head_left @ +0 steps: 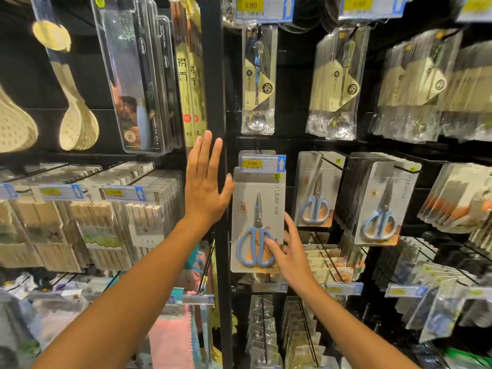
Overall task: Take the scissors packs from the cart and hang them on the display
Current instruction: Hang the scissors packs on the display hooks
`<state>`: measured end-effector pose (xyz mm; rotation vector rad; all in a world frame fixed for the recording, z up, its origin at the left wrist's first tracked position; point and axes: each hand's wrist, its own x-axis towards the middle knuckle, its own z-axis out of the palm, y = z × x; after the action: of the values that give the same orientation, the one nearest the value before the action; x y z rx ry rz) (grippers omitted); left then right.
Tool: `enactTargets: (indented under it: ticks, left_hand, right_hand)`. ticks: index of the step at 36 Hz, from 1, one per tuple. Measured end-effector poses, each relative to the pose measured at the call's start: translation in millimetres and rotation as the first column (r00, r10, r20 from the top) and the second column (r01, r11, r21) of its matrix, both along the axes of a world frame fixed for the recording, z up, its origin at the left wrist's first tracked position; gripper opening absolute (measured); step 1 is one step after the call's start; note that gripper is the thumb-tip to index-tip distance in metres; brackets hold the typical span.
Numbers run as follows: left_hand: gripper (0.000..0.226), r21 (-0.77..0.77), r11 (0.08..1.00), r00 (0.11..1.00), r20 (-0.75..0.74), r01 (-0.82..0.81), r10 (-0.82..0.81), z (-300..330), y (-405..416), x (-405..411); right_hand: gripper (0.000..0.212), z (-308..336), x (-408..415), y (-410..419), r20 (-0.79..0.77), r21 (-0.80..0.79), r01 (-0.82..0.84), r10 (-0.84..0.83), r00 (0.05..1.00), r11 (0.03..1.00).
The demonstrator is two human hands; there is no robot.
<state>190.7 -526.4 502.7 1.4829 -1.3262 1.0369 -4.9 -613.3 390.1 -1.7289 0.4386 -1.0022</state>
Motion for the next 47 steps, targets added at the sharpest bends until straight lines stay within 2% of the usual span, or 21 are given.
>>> enactTargets:
  ticks: [7, 20, 33, 47]
  left_hand:
    - [0.073, -0.004, 1.000, 1.000, -0.001, 0.007, -0.007, 0.6, -1.0, 1.6]
    - [0.074, -0.026, 0.999, 1.000, -0.005, 0.024, -0.024, 0.3, -2.7, 1.9]
    - [0.071, -0.029, 0.999, 1.000, 0.005, 0.024, -0.024, -0.4, -4.6, 2.3]
    - [0.069, -0.037, 0.998, 0.998, 0.008, 0.059, -0.059, -2.0, -10.1, 6.0]
  right_hand:
    - [0.073, 10.5, 6.8, -7.5, 0.053, -0.014, 0.005, -0.005, 0.999, 1.000]
    - [0.074, 6.4, 21.9, -31.4, -0.045, -0.016, 0.009, -0.009, 0.999, 1.000]
    - [0.074, 3.6, 61.8, -79.3, -0.167, -0.028, 0.086, -0.089, 0.982, 0.996]
    - [0.070, -3.7, 105.4, -130.9, -0.166, 0.057, 0.079, -0.068, 0.984, 0.995]
